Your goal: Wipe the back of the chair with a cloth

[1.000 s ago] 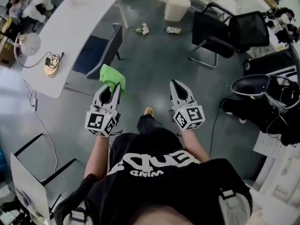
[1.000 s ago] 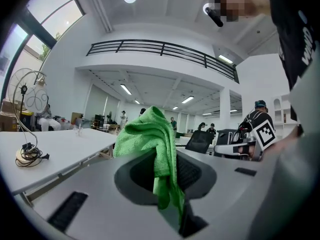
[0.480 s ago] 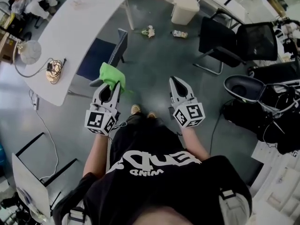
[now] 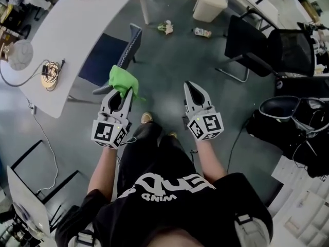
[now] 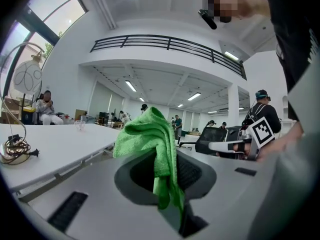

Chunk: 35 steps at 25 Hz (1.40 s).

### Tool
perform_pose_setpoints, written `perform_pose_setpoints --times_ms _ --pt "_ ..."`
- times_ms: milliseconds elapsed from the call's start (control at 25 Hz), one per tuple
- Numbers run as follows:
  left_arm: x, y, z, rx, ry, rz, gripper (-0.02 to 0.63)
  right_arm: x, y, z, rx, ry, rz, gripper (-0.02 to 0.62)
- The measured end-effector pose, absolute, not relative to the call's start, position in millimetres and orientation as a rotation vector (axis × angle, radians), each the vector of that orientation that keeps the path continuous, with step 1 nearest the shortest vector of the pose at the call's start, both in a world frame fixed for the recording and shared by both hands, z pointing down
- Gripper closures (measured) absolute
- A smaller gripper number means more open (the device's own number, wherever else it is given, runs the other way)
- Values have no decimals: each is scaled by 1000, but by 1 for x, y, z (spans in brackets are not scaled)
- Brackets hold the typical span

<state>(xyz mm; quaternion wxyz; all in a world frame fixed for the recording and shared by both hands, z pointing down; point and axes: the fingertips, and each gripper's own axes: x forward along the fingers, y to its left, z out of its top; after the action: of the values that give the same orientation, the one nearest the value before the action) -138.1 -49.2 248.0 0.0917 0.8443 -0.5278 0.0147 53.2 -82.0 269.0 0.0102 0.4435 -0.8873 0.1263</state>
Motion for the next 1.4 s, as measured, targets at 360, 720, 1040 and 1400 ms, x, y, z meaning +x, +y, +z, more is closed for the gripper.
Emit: perform_pose_setpoints --times_ms 360,720,1040,1400 --pt "-127 -87 333 2410 -1640 -9 537 37 -138 360 1200 -2826 442 598" --pt "-146 -93 440 2413 -1744 -71 537 -2 -164 476 1038 -2934 424 598" --pt "-164 -95 532 2421 -1835 -203 537 -23 -174 601 936 -3030 411 598" --pt "-166 -99 585 2449 -1941 -228 537 -29 -172 682 846 -3063 374 598"
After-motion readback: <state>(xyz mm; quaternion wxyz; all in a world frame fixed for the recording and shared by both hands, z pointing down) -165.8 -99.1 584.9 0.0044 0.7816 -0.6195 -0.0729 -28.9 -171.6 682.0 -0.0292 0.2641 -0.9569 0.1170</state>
